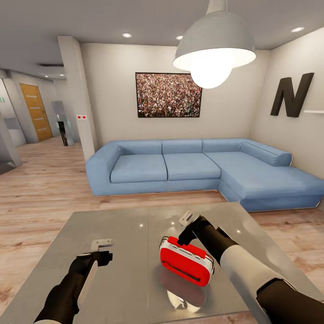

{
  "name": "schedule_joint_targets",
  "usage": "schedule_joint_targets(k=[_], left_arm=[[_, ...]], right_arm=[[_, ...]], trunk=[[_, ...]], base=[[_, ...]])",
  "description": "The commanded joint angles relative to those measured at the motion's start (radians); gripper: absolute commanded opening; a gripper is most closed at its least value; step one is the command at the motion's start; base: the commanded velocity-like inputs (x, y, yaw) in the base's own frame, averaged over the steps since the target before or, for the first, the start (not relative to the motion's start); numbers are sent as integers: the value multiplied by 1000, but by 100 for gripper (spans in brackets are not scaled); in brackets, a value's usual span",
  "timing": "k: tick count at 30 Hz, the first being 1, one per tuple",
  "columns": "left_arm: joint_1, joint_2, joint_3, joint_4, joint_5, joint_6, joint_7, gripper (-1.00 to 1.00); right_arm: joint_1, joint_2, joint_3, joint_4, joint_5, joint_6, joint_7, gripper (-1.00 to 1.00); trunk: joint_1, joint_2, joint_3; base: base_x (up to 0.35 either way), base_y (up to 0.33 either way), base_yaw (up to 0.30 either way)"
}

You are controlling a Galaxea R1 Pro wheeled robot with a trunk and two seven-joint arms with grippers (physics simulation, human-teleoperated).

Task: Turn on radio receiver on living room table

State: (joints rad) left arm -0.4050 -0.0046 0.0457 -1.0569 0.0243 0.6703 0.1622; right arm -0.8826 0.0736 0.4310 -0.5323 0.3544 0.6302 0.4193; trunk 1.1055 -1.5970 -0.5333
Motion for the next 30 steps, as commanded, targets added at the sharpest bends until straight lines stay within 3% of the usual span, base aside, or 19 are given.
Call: schedule_joint_targets(k=[1, 10, 13, 30], left_arm=[[0, 0, 0, 0, 0, 0, 0, 100], [0, -1, 0, 0, -1, 0, 0, 100], [0, 0, 0, 0, -1, 0, 0, 100], [0, 0, 0, 0, -1, 0, 0, 100]], right_arm=[[0, 0, 0, 0, 0, 0, 0, 100], [0, 0, 3, 60, 2, 3, -1, 100], [0, 0, 3, 63, 2, 3, -1, 100], [0, -1, 3, 64, 2, 1, -2, 100]], trunk=[[0, 0, 0], [0, 0, 0], [11, -21, -9], [15, -28, -13]], base=[[0, 0, 0], [0, 0, 0], [0, 0, 0], [0, 0, 0]])
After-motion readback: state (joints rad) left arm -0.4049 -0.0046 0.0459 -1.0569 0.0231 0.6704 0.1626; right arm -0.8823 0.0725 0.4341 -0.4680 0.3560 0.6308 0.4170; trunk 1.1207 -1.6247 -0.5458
